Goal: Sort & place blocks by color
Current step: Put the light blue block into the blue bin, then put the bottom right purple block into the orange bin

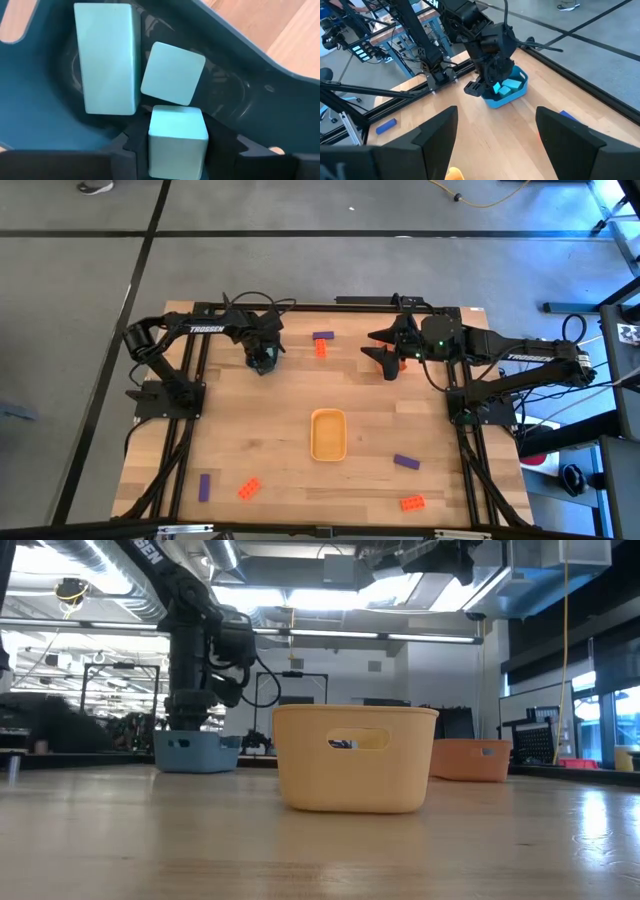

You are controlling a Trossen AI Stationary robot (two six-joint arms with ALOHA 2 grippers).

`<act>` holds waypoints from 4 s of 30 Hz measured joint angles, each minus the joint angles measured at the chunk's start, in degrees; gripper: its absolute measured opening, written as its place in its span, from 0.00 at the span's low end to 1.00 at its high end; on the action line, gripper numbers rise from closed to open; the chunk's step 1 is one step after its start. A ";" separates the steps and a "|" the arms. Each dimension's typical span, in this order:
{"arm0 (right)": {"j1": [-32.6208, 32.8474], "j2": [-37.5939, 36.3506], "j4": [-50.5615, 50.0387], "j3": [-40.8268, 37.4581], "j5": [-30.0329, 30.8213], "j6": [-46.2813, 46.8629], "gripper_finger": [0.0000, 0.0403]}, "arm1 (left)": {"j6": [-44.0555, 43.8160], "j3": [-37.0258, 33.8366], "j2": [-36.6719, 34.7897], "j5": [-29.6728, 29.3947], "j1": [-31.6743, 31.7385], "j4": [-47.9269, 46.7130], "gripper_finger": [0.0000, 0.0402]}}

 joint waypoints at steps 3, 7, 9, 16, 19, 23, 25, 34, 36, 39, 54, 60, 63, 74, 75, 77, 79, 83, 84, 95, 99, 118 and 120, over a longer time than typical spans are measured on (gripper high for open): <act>0.00 0.00 0.00 0.00 0.41 0.02 0.67 | -0.08 0.00 0.00 -0.07 0.00 -0.02 0.44; 0.00 0.00 -0.01 0.00 0.40 0.02 0.67 | -0.15 0.02 -0.02 0.72 0.02 -0.02 0.54; 0.00 0.00 -0.01 0.00 0.38 0.02 0.67 | -0.15 0.02 -0.02 0.91 0.02 -0.07 0.59; 0.00 0.00 -0.01 0.00 0.38 -0.02 0.67 | -0.10 6.67 -0.13 1.00 0.02 -7.58 0.66; 0.00 0.00 -0.01 0.00 0.38 -0.08 0.67 | -0.10 12.31 -0.28 1.18 0.02 -10.91 0.67; 0.00 0.00 -0.01 0.00 0.36 -0.20 0.67 | -0.46 18.38 -3.39 4.62 -0.01 -10.10 0.67; 0.00 0.00 -0.03 0.00 0.36 -0.57 0.67 | -1.45 19.78 -6.43 7.38 -0.43 -6.90 0.67; 0.00 0.00 -0.12 0.00 -0.13 -4.55 0.67 | -13.44 9.80 -28.00 10.90 -7.17 24.88 0.67; 0.00 0.00 -0.12 0.00 -0.75 -4.95 0.67 | -16.37 4.74 -33.08 9.21 -9.70 32.88 0.67; 0.02 0.00 -0.12 0.00 -0.99 -6.08 0.67 | -20.34 -2.79 -40.10 5.66 -14.01 42.90 0.66; 0.02 0.00 3.37 0.00 -3.73 -7.50 0.67 | -13.95 -12.87 -49.75 -0.15 -20.55 52.18 0.66; 0.00 0.00 6.25 0.00 -3.75 -7.46 0.67 | -10.64 -12.87 -49.75 -0.12 -20.52 52.18 0.66; 0.00 0.00 7.54 0.00 -5.17 -5.73 0.67 | -10.62 -12.87 -49.75 -0.12 -20.50 52.18 0.66; 7.07 3.96 -23.92 8.32 -10.88 9.26 0.67 | -10.61 -12.90 -49.72 -0.12 -20.50 52.16 0.65; 8.87 4.90 -28.41 9.06 -11.40 11.20 0.67 | -10.62 -12.90 -49.72 -0.15 -20.50 52.14 0.65; 12.60 6.11 -35.02 9.09 -13.45 15.70 0.67 | -10.61 -12.90 -49.72 -0.73 -20.50 52.14 0.65; 16.97 7.32 -39.02 7.54 -15.71 20.63 0.67 | -10.59 -12.90 -49.70 -1.15 -20.50 52.14 0.65; 26.14 8.70 -39.58 1.09 -17.30 32.06 0.67 | -10.59 -12.90 -49.70 -1.14 -20.50 52.11 0.65; 28.46 8.98 -38.66 -0.87 -17.38 35.58 0.67 | -10.59 -12.90 -49.70 -1.14 -20.50 52.12 0.65; 42.08 19.23 -27.85 -11.84 -19.26 56.82 0.67 | -10.57 -12.90 -49.70 -1.15 -20.50 52.14 0.65; 42.23 24.83 -27.48 -10.10 -18.79 54.15 0.67 | -10.57 -12.90 -49.70 -1.15 -20.50 52.16 0.65; 42.52 36.73 -26.77 -9.09 -18.86 52.09 0.67 | -10.57 -12.92 -49.70 -1.15 -20.50 54.73 0.65; 42.70 36.73 -26.76 -9.14 -18.47 52.09 0.65 | -10.57 -12.92 -49.72 -1.17 -20.50 54.91 0.65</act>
